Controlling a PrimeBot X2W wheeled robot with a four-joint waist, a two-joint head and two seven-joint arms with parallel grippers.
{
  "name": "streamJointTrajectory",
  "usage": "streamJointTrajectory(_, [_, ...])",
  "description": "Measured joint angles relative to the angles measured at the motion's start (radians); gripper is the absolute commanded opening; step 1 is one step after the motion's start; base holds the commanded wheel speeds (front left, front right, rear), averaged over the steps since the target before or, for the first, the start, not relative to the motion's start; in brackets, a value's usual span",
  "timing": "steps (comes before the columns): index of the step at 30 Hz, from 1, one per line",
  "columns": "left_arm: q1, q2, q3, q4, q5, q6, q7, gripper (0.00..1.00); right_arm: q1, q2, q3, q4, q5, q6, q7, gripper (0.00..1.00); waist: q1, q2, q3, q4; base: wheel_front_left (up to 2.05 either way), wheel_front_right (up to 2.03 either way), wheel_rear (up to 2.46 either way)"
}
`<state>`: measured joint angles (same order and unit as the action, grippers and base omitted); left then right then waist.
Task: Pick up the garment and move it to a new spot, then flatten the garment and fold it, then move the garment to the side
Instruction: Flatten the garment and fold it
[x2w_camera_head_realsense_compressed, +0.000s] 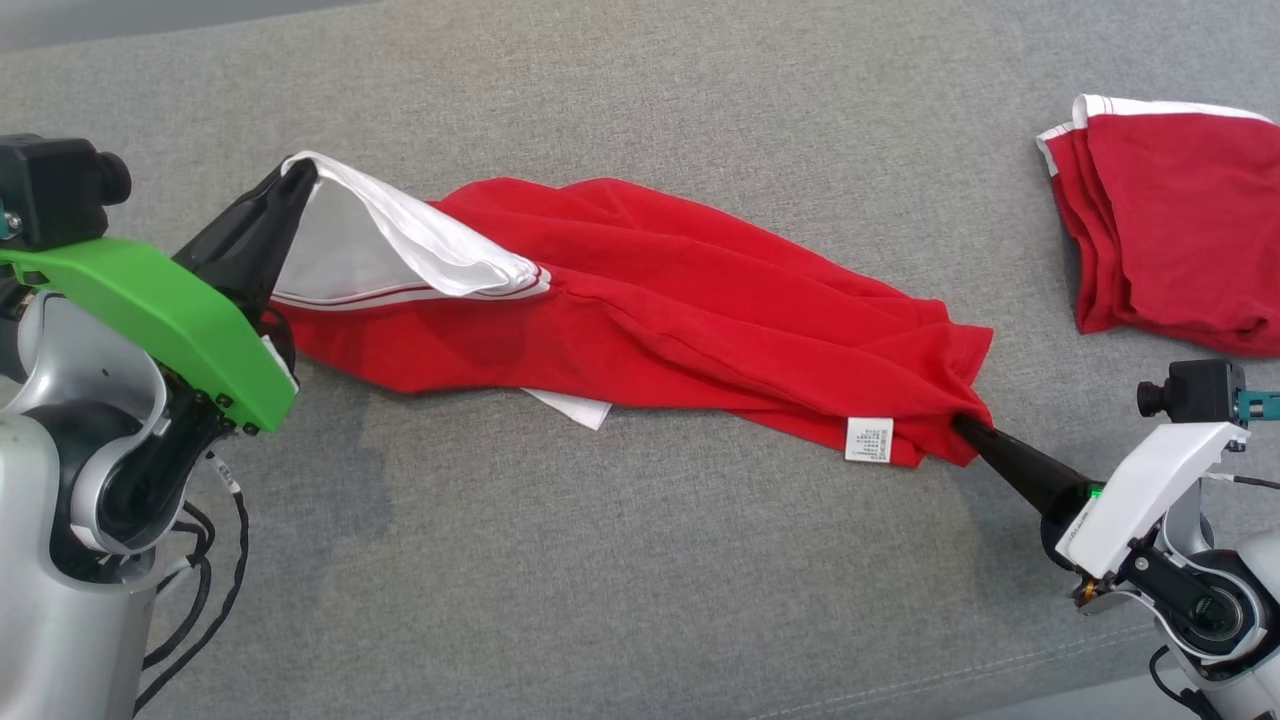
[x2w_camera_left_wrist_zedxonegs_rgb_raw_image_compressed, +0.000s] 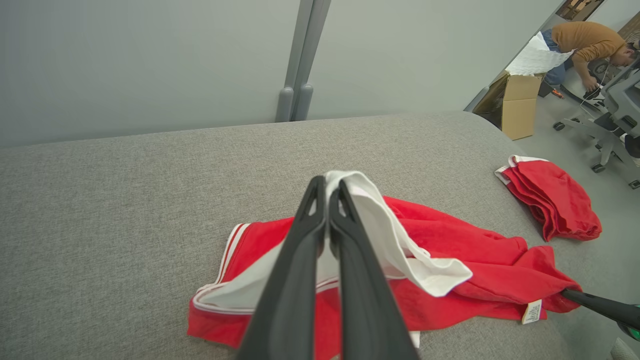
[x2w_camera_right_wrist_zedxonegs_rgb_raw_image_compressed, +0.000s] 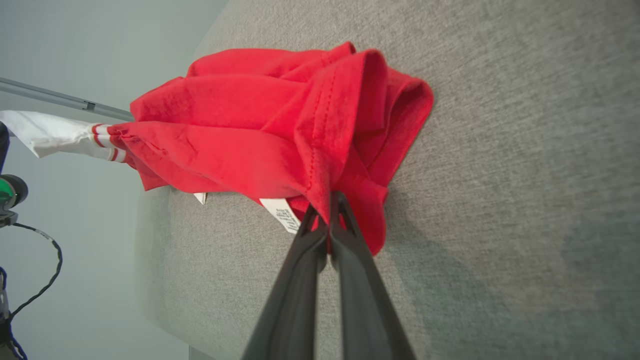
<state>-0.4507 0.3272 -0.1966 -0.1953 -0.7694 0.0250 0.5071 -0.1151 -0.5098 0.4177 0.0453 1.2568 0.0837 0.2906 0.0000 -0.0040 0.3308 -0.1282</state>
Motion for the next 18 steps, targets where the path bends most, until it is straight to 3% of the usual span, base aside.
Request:
streamJointTrajectory(1, [0.000, 0.000, 0.000, 0.000, 0.000, 0.000, 0.000, 0.00, 0.000, 0.000, 0.000, 0.000, 0.000, 0.000, 0.000, 0.91, 0.0000, 0.0000, 0.000, 0.000, 0.00, 0.00, 0.00])
streamJointTrajectory(2, [0.001, 0.000, 0.001, -0.002, 0.000, 0.000, -0.002, 0.00, 0.000, 0.008, 0.002, 0.004, -0.011, 0.000, -0.012, 1.00, 0.0000, 0.0000, 0.002, -0.002, 0.00, 0.00, 0.00])
streamJointTrajectory(11, [0.001, 0.001, 0.005, 0.005, 0.000, -0.007, -0.017, 0.00, -0.010, 0.005, -0.066, 0.066, -0.061, -0.007, -0.121, 1.00, 0.0000, 0.0000, 0.010, -0.011, 0.00, 0.00, 0.00])
streamJointTrajectory(18, [0.001, 0.001, 0.007, 0.015, 0.001, -0.007, -0.027, 0.00, -0.001, 0.009, -0.048, 0.073, -0.091, -0.005, -0.154, 1.00, 0.0000, 0.0000, 0.009, -0.017, 0.00, 0.00, 0.00])
